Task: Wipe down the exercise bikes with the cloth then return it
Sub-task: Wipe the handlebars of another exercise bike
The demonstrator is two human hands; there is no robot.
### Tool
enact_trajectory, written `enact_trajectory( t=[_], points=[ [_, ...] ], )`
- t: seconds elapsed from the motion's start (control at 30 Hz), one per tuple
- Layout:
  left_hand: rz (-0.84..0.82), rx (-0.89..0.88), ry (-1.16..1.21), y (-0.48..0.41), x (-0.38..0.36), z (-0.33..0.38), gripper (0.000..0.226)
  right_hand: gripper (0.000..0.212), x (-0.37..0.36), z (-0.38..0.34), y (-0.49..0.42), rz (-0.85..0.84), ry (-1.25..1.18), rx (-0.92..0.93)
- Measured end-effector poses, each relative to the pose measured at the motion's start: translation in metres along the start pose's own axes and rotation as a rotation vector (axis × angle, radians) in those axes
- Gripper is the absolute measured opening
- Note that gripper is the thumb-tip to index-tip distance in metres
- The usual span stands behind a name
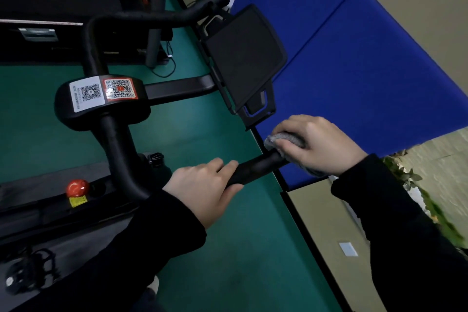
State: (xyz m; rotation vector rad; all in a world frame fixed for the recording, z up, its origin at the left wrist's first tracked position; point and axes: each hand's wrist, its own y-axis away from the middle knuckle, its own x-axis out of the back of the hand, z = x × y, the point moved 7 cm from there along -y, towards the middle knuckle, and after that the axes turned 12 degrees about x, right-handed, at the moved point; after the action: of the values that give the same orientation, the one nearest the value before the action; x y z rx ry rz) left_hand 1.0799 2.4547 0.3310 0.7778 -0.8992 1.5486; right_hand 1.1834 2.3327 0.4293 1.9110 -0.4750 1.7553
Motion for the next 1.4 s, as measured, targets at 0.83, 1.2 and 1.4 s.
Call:
enact_trajectory(
  t=[0.83, 1.2, 1.4],
  points=[
    [0.110, -0.065, -0.109, -0.004, 0.016, 0.012, 0.052, 0.012, -0.094, -0.018, 0.061, 1.687, -0.991, -0.803],
    [0.053, -0.059, -0.107, -0.004, 0.014, 0.011, 0.047, 0.035, -0.117, -0.021, 0.051, 1.564, -1.177, -0.786],
    [0.012, -0.074, -0.114, -0.005, 0.012, 0.013, 0.042, 0.021, -0.120, -0.040, 0.055, 1.438, -1.031, -0.863]
  ],
)
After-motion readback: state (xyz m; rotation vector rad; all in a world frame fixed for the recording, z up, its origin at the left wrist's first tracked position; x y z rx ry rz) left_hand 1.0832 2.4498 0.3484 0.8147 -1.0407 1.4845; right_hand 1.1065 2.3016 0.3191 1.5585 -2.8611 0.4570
